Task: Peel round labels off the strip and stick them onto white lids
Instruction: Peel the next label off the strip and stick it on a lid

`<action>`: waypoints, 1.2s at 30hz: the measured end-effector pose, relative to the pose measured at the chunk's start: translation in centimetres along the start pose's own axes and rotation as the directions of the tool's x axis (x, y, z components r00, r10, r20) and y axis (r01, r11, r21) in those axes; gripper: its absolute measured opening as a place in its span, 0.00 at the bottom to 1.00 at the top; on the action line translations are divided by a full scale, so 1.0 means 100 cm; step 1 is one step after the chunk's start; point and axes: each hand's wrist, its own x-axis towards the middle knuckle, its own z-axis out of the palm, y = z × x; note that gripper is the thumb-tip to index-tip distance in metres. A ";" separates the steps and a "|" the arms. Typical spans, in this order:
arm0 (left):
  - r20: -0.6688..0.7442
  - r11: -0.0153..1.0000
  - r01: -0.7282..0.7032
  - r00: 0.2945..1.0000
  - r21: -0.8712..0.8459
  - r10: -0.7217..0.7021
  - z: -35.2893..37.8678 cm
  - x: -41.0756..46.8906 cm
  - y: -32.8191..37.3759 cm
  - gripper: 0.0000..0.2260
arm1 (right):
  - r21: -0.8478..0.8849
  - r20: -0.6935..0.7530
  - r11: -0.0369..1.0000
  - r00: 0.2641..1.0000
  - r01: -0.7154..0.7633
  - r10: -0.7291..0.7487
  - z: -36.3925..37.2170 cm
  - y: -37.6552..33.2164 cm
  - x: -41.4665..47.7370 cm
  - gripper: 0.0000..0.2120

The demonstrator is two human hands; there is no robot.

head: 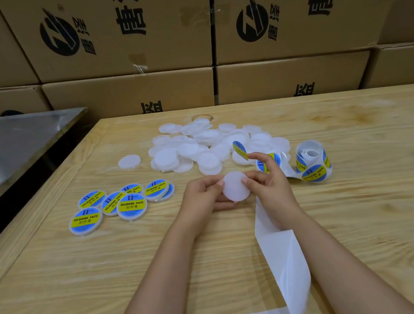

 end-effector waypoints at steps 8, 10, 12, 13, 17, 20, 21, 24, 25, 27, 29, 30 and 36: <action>-0.032 0.987 0.024 0.999 -0.162 -0.030 -0.004 0.003 0.002 0.06 | 0.364 -0.124 0.920 0.972 -0.143 0.200 -0.008 -0.003 0.007 0.02; -0.022 0.983 0.018 1.000 -0.183 -0.022 -0.005 0.002 0.003 0.07 | 0.352 -0.082 0.918 0.970 -0.185 0.227 -0.008 -0.001 0.007 0.05; -0.005 0.981 0.011 1.000 -0.193 -0.013 -0.005 0.002 0.003 0.08 | 0.312 -0.033 0.927 0.973 -0.208 0.229 -0.007 -0.001 0.007 0.05; 0.003 0.982 0.009 1.000 -0.190 -0.009 -0.005 0.002 0.003 0.08 | 0.299 -0.020 0.930 0.973 -0.213 0.229 -0.006 -0.001 0.007 0.05; 0.023 0.985 0.007 1.000 -0.170 -0.003 -0.006 0.001 0.003 0.07 | 0.259 -0.020 0.936 0.968 -0.237 0.250 -0.007 0.000 0.008 0.05; 0.027 0.987 0.006 1.000 -0.163 -0.002 -0.005 0.000 0.004 0.06 | 0.230 -0.012 0.939 0.964 -0.255 0.265 -0.006 0.001 0.008 0.05; 0.027 0.987 0.005 1.000 -0.162 -0.001 -0.005 -0.001 0.005 0.06 | 0.223 -0.016 0.941 0.964 -0.256 0.266 -0.006 0.002 0.008 0.05; 0.027 0.988 0.006 1.000 -0.156 -0.002 -0.005 -0.001 0.005 0.06 | 0.206 -0.034 0.944 0.963 -0.257 0.269 -0.006 0.003 0.009 0.05; 0.030 0.988 0.006 1.000 -0.156 -0.002 -0.005 -0.001 0.005 0.06 | 0.199 -0.042 0.946 0.962 -0.256 0.269 -0.005 0.003 0.009 0.05; 0.038 0.987 0.008 0.999 -0.158 -0.002 -0.005 -0.001 0.005 0.06 | 0.194 -0.056 0.947 0.960 -0.258 0.273 -0.004 0.003 0.009 0.07; 0.042 0.987 0.008 0.999 -0.160 -0.001 -0.004 -0.002 0.005 0.06 | 0.202 -0.063 0.944 0.958 -0.262 0.280 -0.004 0.003 0.009 0.08; 0.043 0.987 0.007 0.999 -0.162 0.000 -0.004 -0.002 0.005 0.06 | 0.205 -0.068 0.943 0.958 -0.260 0.279 -0.004 0.003 0.009 0.09; 0.044 0.987 0.005 0.999 -0.160 0.002 -0.003 -0.002 0.005 0.05 | 0.190 -0.091 0.951 0.960 -0.244 0.265 -0.003 0.003 0.008 0.07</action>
